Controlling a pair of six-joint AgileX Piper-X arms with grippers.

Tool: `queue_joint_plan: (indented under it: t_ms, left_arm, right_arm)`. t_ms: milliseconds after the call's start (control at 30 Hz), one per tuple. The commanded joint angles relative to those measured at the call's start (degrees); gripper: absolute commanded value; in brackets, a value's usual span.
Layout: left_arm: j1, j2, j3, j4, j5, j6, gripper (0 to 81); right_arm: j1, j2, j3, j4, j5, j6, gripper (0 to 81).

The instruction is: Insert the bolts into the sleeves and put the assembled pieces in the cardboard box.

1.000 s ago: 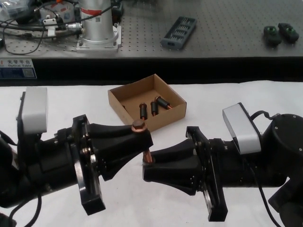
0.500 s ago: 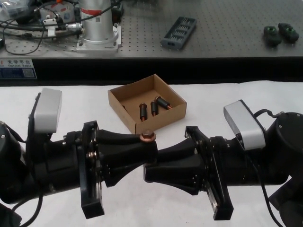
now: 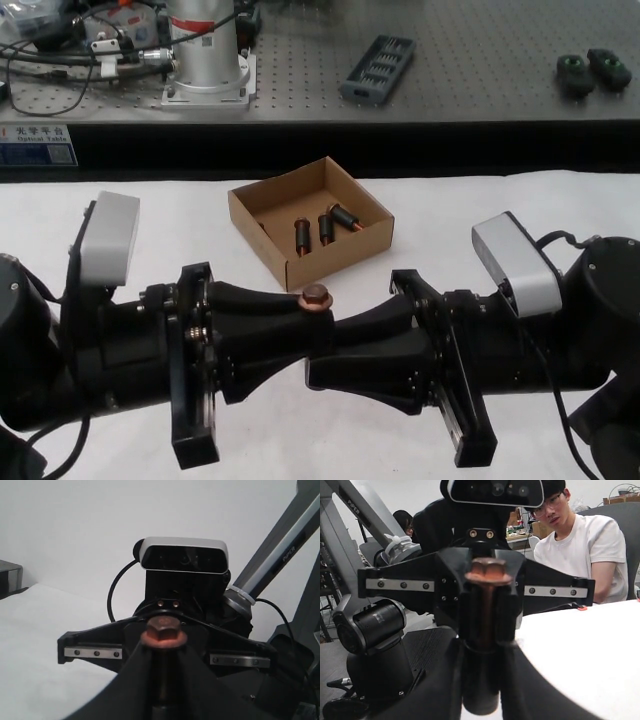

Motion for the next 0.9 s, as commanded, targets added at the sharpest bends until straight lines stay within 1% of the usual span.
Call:
queue_joint_plan:
  t_ms: [0, 67, 100, 133, 233, 333, 533, 700, 767, 833, 867]
  left_arm:
    - [0.87, 0.58, 0.06, 1.4, 1.53, 0.25, 23.0]
    - [1.15, 0.58, 0.06, 1.4, 1.53, 0.01, 38.6]
    - [1.22, 0.58, 0.06, 1.4, 1.53, 0.02, 43.1]
    - [1.19, 0.58, 0.06, 1.13, 1.53, 0.02, 44.2]
    - [1.19, 0.58, 0.06, -0.41, 1.34, -0.01, 44.0]
    - [1.19, 0.58, 0.06, -2.97, 1.34, -2.23, 44.1]
    - [1.19, 0.58, 0.06, -7.95, 1.34, -6.26, 44.1]
    - [1.19, 0.58, 0.06, -14.03, 1.21, -11.87, 43.9]
    - [1.45, 0.58, 0.06, -16.09, 1.21, -13.64, 40.9]
    - [1.99, 0.58, 0.06, -16.08, 1.21, -13.63, 33.5]
    - [2.66, 0.58, 0.06, -15.61, 1.21, -13.63, 28.4]
  right_arm:
    - [-0.61, -1.18, -0.92, -1.46, 0.52, 0.01, 5.8]
    - [-0.61, -1.18, -0.92, -1.47, 0.36, 0.01, 5.8]
    - [-0.61, -1.18, -0.92, -1.47, 0.31, 0.01, 5.8]
    - [-0.61, -1.18, -0.92, -1.47, 0.31, 0.01, 5.8]
    - [-0.61, -1.18, -0.92, -0.67, 0.38, 0.01, 5.8]
    - [-0.61, -1.18, -0.92, 0.5, 0.38, -0.37, 5.8]
    - [-0.61, -1.18, -0.92, 4.88, 0.29, -4.13, 5.8]
    - [-1.13, -1.18, -0.92, 8.72, 0.86, -6.83, 5.8]
    - [-1.81, -1.18, -0.92, 9.71, 0.92, -6.99, 5.8]
    - [-2.99, -1.18, -0.92, 10.39, 1.37, -6.38, 5.8]
    - [-3.56, -1.18, -0.92, 10.53, 1.98, -5.59, 5.8]
